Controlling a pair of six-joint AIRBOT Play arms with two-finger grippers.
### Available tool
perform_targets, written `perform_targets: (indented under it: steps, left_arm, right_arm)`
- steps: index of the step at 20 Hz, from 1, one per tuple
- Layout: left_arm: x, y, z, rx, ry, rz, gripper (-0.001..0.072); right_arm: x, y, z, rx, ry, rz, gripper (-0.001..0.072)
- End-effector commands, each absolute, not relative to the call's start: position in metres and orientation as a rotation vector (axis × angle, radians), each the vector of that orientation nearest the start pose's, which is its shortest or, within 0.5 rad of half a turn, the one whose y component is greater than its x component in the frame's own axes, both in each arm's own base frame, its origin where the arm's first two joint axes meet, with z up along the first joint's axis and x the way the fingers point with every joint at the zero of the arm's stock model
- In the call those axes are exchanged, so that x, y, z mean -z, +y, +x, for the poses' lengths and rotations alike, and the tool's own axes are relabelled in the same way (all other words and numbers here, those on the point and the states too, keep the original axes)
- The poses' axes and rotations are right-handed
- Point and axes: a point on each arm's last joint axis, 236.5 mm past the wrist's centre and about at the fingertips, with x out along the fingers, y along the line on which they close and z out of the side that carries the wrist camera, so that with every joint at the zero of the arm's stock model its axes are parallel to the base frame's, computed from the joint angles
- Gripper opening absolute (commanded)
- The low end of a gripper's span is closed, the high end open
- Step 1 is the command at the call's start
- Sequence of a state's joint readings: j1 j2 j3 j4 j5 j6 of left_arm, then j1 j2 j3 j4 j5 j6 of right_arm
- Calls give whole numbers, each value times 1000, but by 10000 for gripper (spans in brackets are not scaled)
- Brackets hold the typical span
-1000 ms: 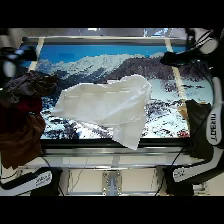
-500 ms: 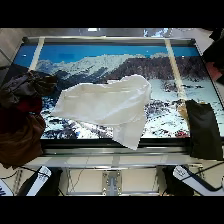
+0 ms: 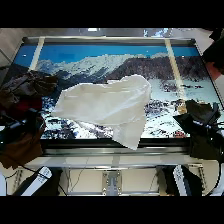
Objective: Fold the shirts.
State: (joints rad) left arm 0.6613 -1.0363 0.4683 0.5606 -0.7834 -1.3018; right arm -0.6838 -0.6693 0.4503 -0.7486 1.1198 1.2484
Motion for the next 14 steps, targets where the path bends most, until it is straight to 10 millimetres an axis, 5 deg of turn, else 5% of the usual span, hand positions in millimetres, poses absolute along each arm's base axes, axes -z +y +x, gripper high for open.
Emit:
perform_targets:
  steps: [1, 9, 11, 13, 14]
  left_arm:
    - [79, 50, 348, -233, 814, -1237, 599]
    - [118, 43, 368, -281, 856, -1225, 573]
    - [119, 48, 374, -298, 846, -1201, 354]
    - [116, 46, 381, -285, 842, -1191, 240]
    - [114, 44, 384, -275, 841, -1182, 18]
  right_arm:
    - [-5, 1, 271, -32, 867, 928, 405]
    - [-5, 33, 269, -135, 923, 871, 404]
    - [-4, 39, 271, -148, 926, 852, 402]
    - [2, 47, 268, -150, 965, 832, 360]
    - [9, 55, 264, -151, 1010, 845, 368]
